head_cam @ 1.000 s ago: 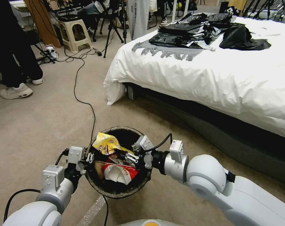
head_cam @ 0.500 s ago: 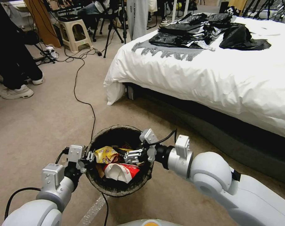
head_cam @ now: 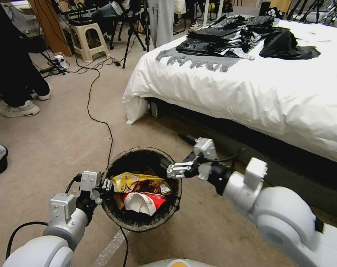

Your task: Pick up the trash bin, then pick up the garbage from the floor and place it into the trash bin.

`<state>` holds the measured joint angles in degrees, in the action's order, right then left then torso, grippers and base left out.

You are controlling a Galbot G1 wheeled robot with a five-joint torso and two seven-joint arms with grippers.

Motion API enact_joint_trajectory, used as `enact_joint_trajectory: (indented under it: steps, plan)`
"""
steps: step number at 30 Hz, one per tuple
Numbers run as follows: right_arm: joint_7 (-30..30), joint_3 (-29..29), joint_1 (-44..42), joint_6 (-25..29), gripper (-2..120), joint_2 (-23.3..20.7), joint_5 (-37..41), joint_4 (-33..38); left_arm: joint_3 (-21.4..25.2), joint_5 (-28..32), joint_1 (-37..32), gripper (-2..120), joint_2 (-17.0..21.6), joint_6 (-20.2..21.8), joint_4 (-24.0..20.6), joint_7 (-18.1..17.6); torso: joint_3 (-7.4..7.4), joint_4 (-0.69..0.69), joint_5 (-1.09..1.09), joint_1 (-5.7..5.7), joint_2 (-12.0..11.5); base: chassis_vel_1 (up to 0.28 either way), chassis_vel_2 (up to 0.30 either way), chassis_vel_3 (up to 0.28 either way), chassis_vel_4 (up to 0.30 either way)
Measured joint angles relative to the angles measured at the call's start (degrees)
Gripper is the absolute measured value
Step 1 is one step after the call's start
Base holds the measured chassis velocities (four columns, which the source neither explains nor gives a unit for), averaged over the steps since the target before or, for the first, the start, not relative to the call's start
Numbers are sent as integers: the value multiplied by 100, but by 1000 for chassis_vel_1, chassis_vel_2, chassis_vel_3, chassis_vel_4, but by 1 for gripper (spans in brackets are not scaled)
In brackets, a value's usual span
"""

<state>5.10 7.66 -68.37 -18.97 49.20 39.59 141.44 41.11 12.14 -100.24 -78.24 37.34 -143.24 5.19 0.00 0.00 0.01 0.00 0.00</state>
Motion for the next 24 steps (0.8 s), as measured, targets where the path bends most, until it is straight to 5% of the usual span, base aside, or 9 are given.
enact_joint_trajectory:
  steps: [13,19,24]
  plan:
    - [332,1618,-1509,697,100,608,-616,203,49,2,-30,1,-12,-20,0,-7,0,1,-1,0,0,0,0,0,0]
    - [219,2197,-2672,1378,100,1656,-2375,-19,94,40,-24,1,18,-23,0,-12,0,-1,0,0,0,0,0,0,0]
    - [28,2283,-3051,1723,100,2274,-3037,-257,116,39,-34,1,-55,-18,0,-17,0,0,0,0,0,0,0,0,0]
